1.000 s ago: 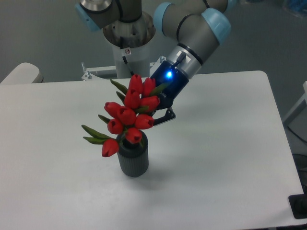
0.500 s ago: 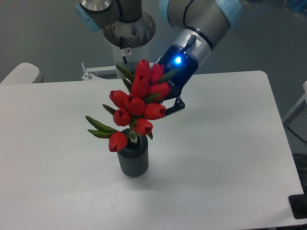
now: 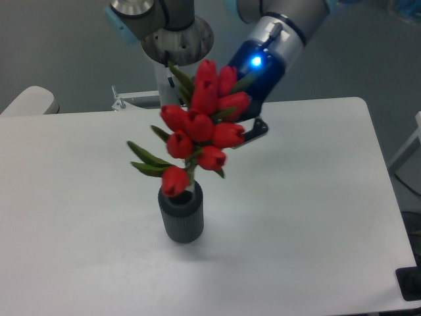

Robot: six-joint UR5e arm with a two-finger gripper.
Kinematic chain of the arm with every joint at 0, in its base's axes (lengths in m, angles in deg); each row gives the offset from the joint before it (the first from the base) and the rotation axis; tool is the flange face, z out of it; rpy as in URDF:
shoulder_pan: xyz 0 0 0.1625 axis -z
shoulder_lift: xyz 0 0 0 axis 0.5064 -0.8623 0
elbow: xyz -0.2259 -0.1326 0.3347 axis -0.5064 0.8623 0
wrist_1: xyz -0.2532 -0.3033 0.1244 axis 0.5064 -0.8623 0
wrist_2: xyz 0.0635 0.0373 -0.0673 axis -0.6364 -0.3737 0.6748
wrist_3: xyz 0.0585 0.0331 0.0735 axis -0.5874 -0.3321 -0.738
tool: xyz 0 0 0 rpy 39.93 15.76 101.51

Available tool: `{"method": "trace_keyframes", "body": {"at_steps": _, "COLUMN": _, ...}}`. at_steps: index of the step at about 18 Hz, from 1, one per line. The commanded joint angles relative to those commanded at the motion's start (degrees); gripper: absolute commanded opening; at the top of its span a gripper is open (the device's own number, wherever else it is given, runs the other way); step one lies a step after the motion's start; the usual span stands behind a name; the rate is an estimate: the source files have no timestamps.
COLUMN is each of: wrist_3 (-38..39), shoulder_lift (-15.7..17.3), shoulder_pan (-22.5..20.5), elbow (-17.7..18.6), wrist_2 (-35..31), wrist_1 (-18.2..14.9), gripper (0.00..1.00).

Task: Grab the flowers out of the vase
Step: 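Carry the tulip bunch away from the vase and hold it aloft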

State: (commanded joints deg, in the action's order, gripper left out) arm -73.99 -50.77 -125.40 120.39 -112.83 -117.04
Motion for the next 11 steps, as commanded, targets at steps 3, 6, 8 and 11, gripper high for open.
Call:
{"method": "trace_keyframes", "body": {"at_steps": 3, "wrist_3": -0.26, "shoulder_lift": -4.13, "shoulder_pan": -2.02, "elbow": -2.99, "wrist_2": -0.61, "wrist_1": 0.17, "gripper": 0.32}}
{"method": "trace_keyframes", "body": {"at_steps": 6, "wrist_3": -0.53, "shoulder_lift": -8.53, "shoulder_pan": -3.17, "elbow": -6.95, "wrist_2": -3.77, "wrist_1": 0.35, "gripper": 0.32}}
{"method": "trace_keyframes", "body": {"at_steps": 8, "wrist_3": -1.05, "shoulder_lift": -10.20, "shoulder_pan": -3.26, "elbow": -7.92, "wrist_2": -4.92, "wrist_1": 0.79, "gripper": 0.32}}
{"method": "trace_keyframes", "body": {"at_steps": 11, "wrist_3": -3.51, "shoulder_lift": -11.87, "shoulder_pan": -3.70, "elbow": -9.06, "wrist_2": -5.72, "wrist_1": 1.05, "gripper": 0.32}}
